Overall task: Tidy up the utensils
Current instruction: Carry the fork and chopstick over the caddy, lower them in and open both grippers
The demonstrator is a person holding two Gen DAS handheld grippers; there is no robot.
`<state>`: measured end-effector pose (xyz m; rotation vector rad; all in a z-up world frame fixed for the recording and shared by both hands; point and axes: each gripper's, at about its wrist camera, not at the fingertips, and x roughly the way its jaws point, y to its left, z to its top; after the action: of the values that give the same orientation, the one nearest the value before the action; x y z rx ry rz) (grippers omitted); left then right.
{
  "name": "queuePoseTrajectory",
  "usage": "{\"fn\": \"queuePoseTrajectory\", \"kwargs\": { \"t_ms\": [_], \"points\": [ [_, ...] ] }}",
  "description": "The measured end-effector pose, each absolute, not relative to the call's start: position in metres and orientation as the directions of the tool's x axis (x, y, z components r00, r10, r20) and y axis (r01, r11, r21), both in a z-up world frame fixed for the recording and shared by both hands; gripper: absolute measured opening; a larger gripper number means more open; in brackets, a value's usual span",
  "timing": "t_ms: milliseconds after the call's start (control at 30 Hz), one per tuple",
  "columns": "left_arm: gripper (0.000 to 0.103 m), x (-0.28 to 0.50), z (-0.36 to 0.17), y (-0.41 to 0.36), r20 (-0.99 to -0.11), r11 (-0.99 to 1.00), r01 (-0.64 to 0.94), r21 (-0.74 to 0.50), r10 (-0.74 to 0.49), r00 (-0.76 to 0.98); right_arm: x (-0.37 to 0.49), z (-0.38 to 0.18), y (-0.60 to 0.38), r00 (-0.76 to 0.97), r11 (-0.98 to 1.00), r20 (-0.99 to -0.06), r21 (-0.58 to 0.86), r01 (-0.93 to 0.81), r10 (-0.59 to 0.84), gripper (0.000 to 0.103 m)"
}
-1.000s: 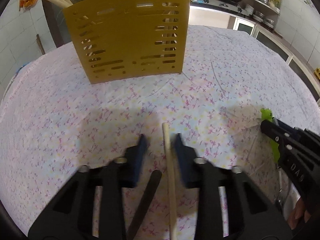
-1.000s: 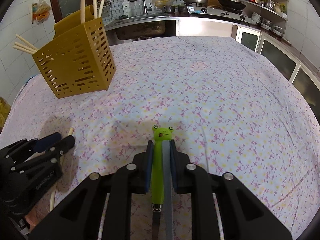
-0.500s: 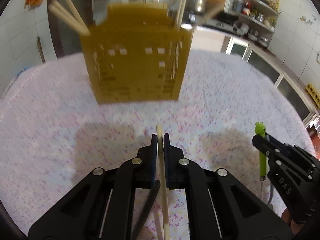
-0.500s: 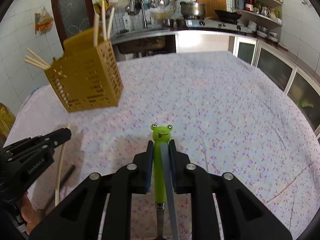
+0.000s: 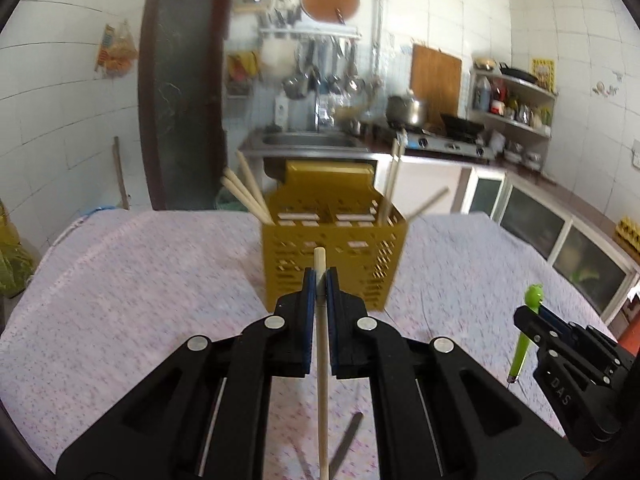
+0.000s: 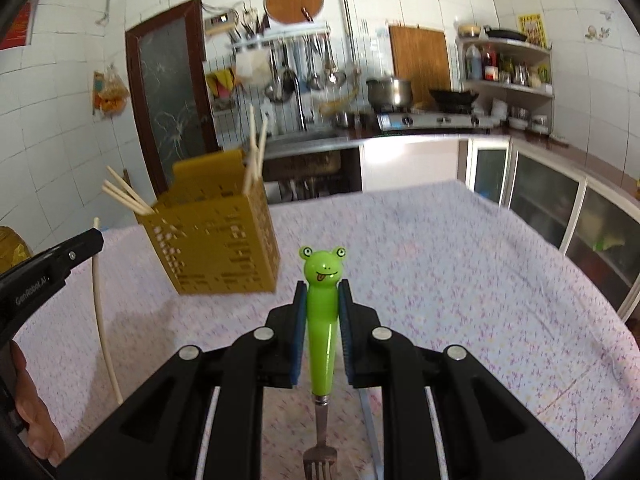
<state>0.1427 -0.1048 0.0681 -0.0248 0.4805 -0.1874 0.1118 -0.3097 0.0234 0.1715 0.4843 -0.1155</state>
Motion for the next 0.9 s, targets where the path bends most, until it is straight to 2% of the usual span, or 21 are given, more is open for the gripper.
{"fn": "queuePoseTrajectory", "kwargs": {
  "t_ms": [167,667,800,900],
  "points": [
    [0.004,0.145,0.079,-0.091,-0.418,0.986,0.149,-0.069,-0.164,0.893,0.110,0.036,-0.301,0.904,0.981,-0.421,0.131,0.144,-0.076,0.016],
    [0.004,0.162,0.102,-0.057,-0.350,0.984,0.152,-0.096,-0.176,0.920,0.128,0.058,-0.272,0.928,0.987,-0.366,0.103,0.120,-0.075,0.016],
    [0.004,0.171,0.129,-0.060,-0.301,0.980,0.178,-0.085,-0.195,0.933,0.136,0.080,-0.265,0.940,0.989,-0.332,0.102,0.111,-0.071,0.016],
    [0.004,0.179,0.161,-0.061,-0.232,0.976,0.196,-0.092,-0.212,0.949,0.144,0.106,-0.261,0.955,0.989,-0.290,0.112,0.100,-0.064,0.016]
  ]
}}
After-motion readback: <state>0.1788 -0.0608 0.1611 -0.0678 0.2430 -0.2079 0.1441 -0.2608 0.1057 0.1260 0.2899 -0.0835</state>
